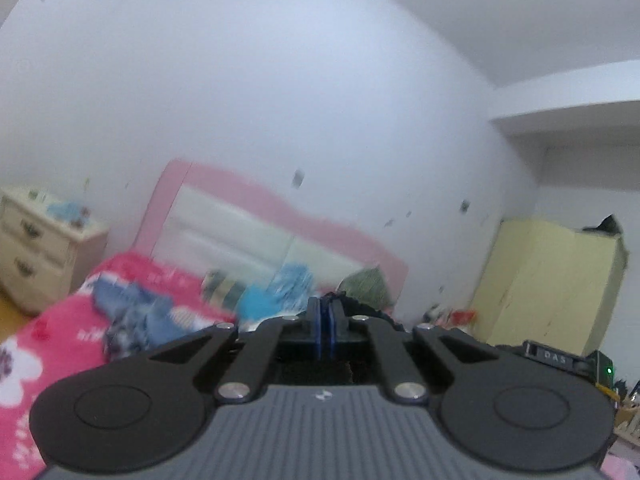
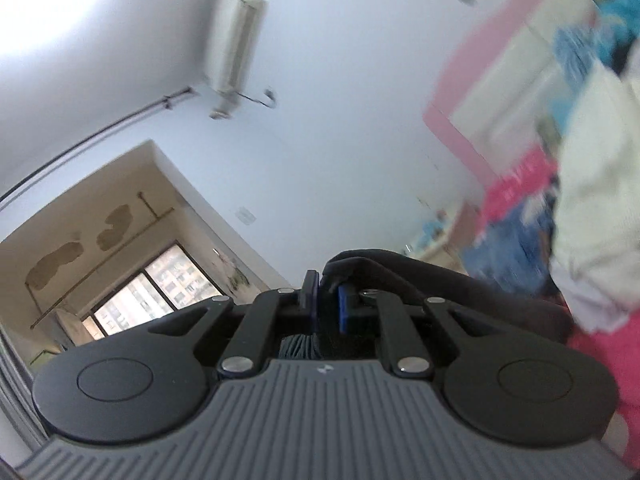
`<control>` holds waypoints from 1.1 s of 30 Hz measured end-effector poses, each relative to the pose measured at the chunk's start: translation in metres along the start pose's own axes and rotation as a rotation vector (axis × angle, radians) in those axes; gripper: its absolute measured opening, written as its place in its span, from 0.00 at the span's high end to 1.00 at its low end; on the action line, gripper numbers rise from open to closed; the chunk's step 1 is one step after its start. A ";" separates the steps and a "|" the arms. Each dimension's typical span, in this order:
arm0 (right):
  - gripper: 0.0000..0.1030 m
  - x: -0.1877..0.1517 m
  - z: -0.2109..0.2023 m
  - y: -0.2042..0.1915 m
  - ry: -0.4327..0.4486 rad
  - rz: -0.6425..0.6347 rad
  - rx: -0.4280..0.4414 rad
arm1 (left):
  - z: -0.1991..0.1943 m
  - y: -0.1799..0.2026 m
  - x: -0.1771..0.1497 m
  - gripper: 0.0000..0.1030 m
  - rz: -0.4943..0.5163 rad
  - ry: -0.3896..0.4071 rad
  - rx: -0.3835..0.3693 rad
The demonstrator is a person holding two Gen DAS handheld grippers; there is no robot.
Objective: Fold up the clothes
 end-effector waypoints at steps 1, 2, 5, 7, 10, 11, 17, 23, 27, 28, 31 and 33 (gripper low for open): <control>0.92 0.005 -0.004 -0.010 0.016 -0.016 0.007 | -0.007 0.009 0.005 0.96 0.011 0.019 -0.016; 0.93 0.010 -0.008 -0.021 0.033 -0.032 0.015 | -0.015 0.017 0.010 0.96 0.025 0.039 -0.032; 0.93 0.024 -0.019 -0.052 0.078 -0.080 0.043 | -0.039 0.038 0.020 0.96 0.057 0.091 -0.074; 0.92 0.030 -0.027 -0.069 0.106 -0.096 0.060 | -0.054 0.052 0.025 0.96 0.072 0.118 -0.100; 0.93 0.036 -0.036 -0.088 0.133 -0.106 0.083 | -0.073 0.067 0.030 0.96 0.083 0.149 -0.124; 0.93 0.038 -0.039 -0.095 0.136 -0.107 0.091 | -0.079 0.072 0.031 0.96 0.089 0.157 -0.129; 0.93 0.039 -0.057 -0.123 0.150 -0.110 0.081 | -0.102 0.092 0.031 0.96 0.111 0.179 -0.165; 0.93 0.030 -0.071 -0.130 0.155 -0.092 0.065 | -0.108 0.102 0.024 0.96 0.119 0.164 -0.170; 0.93 0.024 -0.074 -0.124 0.146 -0.085 0.024 | -0.097 0.098 0.010 0.96 0.118 0.124 -0.139; 0.93 0.022 -0.074 -0.121 0.143 -0.085 0.010 | -0.092 0.095 0.007 0.96 0.114 0.110 -0.128; 0.92 0.013 -0.076 -0.105 0.122 -0.062 -0.040 | -0.072 0.083 -0.005 0.96 0.101 0.064 -0.088; 0.92 0.004 -0.076 -0.091 0.101 -0.036 -0.076 | -0.054 0.071 -0.015 0.96 0.091 0.028 -0.051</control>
Point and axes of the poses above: each gripper's, at about its wrist camera, not at the fingertips, and z roughly the way its jaws point, y to its right, x to its top, the point moved 1 cm from there along z, roughly the way its jaws point, and after that the axes turned 13 degrees about -z, right-handed, at the moved point
